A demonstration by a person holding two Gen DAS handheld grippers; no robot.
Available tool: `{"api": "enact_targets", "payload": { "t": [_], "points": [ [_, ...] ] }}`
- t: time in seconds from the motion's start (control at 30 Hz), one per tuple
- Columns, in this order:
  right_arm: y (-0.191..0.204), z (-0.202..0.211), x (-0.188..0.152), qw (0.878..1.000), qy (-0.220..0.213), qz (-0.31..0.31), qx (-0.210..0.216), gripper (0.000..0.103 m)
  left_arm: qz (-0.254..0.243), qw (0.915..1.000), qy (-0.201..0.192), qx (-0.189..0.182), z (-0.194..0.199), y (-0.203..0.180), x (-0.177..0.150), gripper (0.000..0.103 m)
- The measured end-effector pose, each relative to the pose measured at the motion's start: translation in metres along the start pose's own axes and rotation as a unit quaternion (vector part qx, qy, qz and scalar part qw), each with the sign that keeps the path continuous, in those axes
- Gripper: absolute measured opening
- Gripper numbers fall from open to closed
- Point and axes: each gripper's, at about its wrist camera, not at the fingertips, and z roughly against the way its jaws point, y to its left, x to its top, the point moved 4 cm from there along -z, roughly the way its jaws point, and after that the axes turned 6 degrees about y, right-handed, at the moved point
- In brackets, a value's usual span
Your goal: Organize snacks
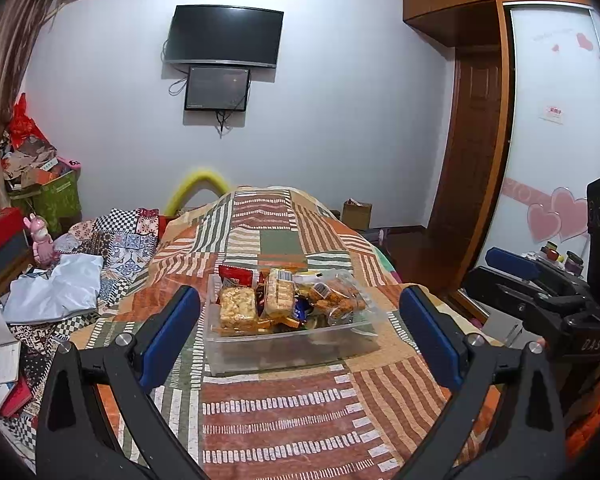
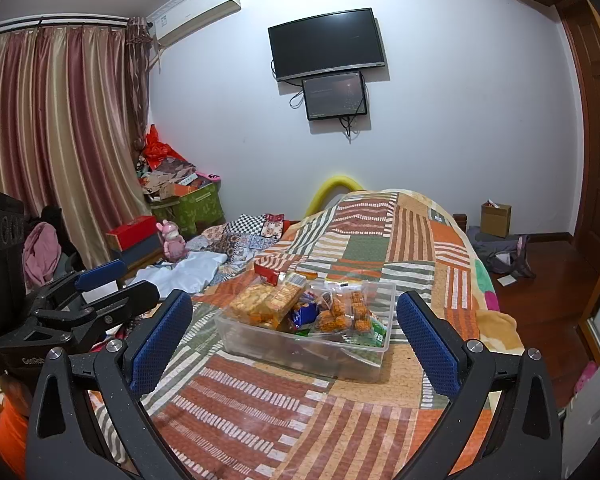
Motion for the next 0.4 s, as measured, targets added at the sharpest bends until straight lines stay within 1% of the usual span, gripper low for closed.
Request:
{"api": "enact_targets", "payload": {
  "t": [0.4],
  "points": [
    [0.0012, -0.0011, -0.0006, 1.000, 0.001, 0.002, 0.000, 0.102, -0.001, 1.0000, -0.003, 0.005, 0.0005, -0.0010, -0.0007, 0.101]
  ]
}}
